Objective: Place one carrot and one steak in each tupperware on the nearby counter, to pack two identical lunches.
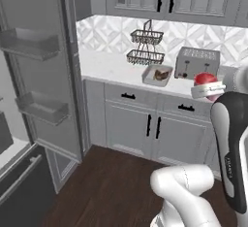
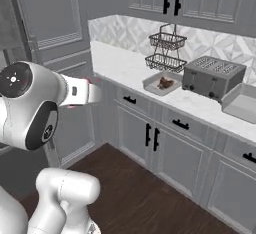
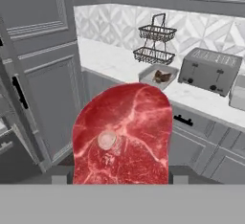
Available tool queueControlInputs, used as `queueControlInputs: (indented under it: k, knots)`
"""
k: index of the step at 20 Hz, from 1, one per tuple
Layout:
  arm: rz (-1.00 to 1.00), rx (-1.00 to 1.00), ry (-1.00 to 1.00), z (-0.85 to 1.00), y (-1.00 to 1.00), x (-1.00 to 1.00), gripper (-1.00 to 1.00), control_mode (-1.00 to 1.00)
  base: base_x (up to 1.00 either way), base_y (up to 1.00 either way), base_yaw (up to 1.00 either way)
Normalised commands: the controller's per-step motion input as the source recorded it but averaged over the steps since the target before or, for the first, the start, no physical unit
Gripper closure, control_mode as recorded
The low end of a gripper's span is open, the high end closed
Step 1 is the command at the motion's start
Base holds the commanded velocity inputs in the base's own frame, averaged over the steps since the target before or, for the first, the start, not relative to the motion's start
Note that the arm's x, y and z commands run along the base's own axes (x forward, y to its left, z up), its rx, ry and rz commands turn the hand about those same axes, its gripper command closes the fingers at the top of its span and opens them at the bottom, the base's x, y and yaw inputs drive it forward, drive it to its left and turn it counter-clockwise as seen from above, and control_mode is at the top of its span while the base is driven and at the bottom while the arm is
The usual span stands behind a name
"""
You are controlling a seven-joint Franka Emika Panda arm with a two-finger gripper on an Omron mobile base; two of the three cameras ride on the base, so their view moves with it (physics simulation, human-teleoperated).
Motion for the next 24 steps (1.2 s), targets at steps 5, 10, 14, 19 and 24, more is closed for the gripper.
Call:
queueControlInputs:
  k: [5,10,14,19,24]
  knots:
    - [0.0,0.0,0.0,0.0,0.0,0.0,1.0,1.0,0.29,-0.57,-0.63]
    - [0.0,0.0,0.0,0.0,0.0,0.0,1.0,1.0,0.52,-0.59,-0.57]
    - [0.0,0.0,0.0,0.0,0.0,0.0,1.0,1.0,0.81,-0.31,-0.48]
    - [0.0,0.0,0.0,0.0,0.0,0.0,1.0,1.0,0.89,-0.01,-0.33]
    - [0.0,0.0,0.0,0.0,0.0,0.0,1.0,1.0,0.81,0.0,-0.16]
